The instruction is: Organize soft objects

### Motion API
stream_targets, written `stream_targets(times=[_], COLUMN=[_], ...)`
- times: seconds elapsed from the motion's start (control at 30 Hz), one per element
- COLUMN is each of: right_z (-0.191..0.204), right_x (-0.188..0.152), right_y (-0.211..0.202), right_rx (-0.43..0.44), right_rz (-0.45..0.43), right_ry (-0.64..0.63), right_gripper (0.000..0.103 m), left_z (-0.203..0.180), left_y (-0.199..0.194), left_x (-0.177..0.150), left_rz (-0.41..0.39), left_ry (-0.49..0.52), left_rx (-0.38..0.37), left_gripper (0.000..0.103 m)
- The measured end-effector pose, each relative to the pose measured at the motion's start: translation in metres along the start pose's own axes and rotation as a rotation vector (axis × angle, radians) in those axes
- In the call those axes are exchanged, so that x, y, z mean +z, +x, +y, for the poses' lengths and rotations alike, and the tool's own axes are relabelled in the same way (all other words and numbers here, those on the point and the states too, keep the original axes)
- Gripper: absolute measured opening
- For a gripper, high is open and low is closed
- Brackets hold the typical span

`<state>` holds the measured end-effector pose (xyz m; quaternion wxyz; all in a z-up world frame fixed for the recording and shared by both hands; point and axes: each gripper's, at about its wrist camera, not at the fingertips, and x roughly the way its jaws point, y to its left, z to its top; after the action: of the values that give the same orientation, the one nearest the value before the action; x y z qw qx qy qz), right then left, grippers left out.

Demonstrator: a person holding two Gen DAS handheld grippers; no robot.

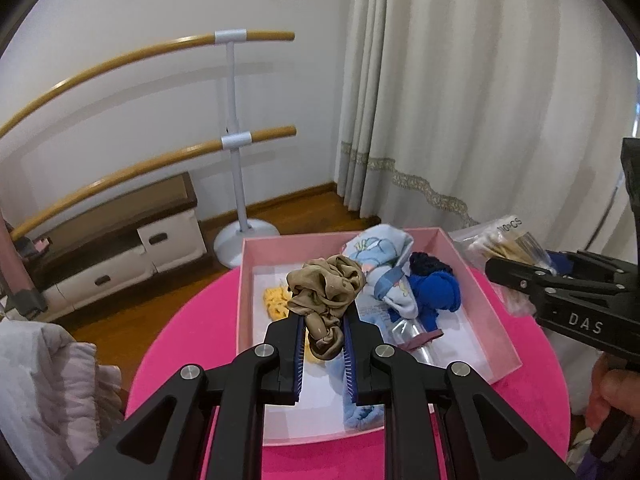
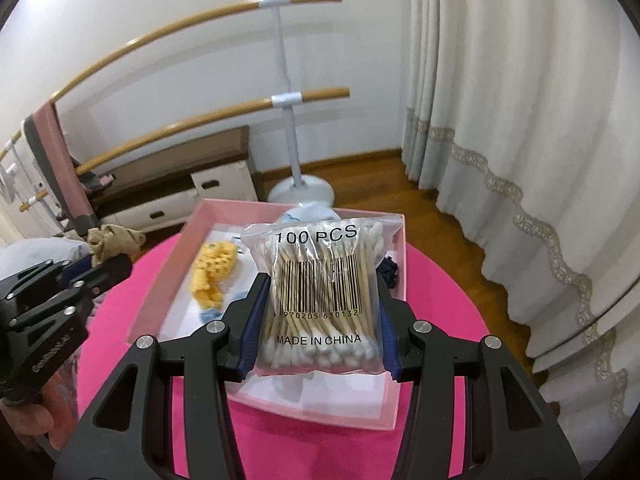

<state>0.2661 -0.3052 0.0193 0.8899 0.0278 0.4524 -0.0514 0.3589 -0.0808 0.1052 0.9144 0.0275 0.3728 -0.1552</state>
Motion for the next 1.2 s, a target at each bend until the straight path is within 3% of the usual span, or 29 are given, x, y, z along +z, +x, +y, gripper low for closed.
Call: stream_targets(times=[0.47,0.53,0.57,0.7,0.73,0.93,1.2], right_z=[-0.013,-0.015,-0.016,-0.017,-0.017,-0.019,-0.012], right_x=[-0.007,-0.009,-0.01,-0.015,-0.015,-0.014,-0.013], right_y=[0.041,0.046,0.047,0.048,0.046,0.03,-0.001], right_rx=[-0.003,-0.002,-0.002,0.009,0.017,0.016,0.003], right_rz=[0.095,0.107,0.11,0.105,0.096,0.057,-0.013], right_ry=[0.019,0.027,0.031,0.041,0.044,0.079,0.111], right_gripper=[0.047,0.052,0.055,0.097,0.103,0.103,0.103], left_z=[0.004,0.001,0.001,0.005,0.005,0.002,-0.002], left_y=[0.07,0.082,0.086,0.092,0.09,0.068,0.022], left_x=[0.009,0.005,0.002,-0.001,-0.001,0.001,-0.01], left_rz=[0.124,0.143,0.154,0.165,0.153,0.063,-0.028], left_ry=[-0.002,-0.006,-0.013,-0.046,-0.044,-0.032,-0.03], left_rx=[0.016,0.018,0.024,0.038,0.043,0.09,0.111], left_gripper=[0.017,0.02,0.023,0.067,0.074,0.099,0.1])
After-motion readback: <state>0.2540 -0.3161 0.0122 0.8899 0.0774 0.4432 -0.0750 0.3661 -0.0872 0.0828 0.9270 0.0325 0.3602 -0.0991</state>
